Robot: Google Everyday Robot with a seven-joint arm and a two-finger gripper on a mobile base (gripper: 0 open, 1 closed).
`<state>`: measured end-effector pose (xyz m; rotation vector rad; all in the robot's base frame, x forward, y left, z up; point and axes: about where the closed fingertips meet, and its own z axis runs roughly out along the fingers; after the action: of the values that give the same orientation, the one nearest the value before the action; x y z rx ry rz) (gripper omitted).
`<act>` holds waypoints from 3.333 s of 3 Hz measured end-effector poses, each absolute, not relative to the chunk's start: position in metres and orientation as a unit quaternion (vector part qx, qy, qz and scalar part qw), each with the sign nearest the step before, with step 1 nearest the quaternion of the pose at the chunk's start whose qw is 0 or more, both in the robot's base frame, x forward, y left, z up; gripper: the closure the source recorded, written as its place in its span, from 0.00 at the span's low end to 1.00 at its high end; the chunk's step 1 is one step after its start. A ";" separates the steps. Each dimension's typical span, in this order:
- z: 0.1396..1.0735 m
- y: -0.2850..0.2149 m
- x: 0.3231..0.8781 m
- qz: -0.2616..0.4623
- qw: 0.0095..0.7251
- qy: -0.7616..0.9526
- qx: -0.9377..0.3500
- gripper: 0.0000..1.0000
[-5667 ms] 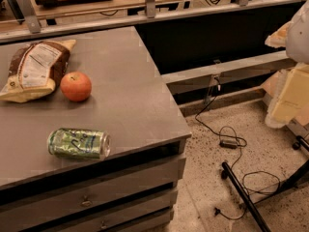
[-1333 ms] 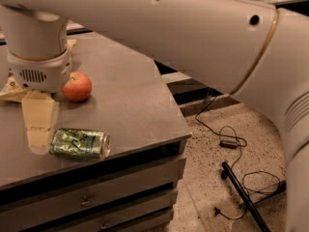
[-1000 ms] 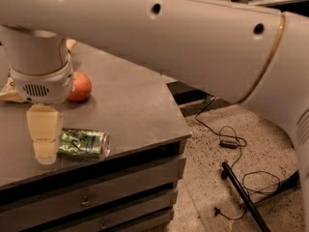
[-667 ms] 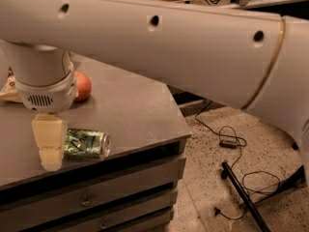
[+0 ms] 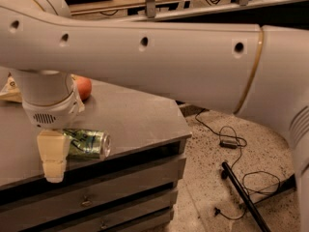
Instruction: Place green can upright
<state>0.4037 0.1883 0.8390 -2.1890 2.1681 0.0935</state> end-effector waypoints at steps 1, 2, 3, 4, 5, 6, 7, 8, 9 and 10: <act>0.826 0.192 0.408 0.023 0.024 0.714 -0.699 0.16; 0.823 0.199 0.413 0.017 0.026 0.721 -0.692 0.39; 0.833 0.208 0.419 0.014 0.040 0.718 -0.695 0.62; 0.859 0.209 0.429 0.018 0.047 0.703 -0.709 0.86; 0.894 0.198 0.441 0.019 0.061 0.681 -0.729 1.00; 0.903 0.200 0.444 0.020 0.071 0.666 -0.743 1.00; 0.903 0.199 0.444 0.023 0.076 0.666 -0.741 1.00; 0.906 0.184 0.443 0.065 0.139 0.655 -0.740 1.00; 0.893 0.159 0.432 0.122 0.184 0.641 -0.735 1.00; 0.911 0.144 0.453 0.154 0.265 0.624 -0.719 1.00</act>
Offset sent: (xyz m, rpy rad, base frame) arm 0.0187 0.0212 -0.0149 -0.0304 -0.0268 -0.0752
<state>0.4532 0.1440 0.9110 -1.9432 1.6851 0.4159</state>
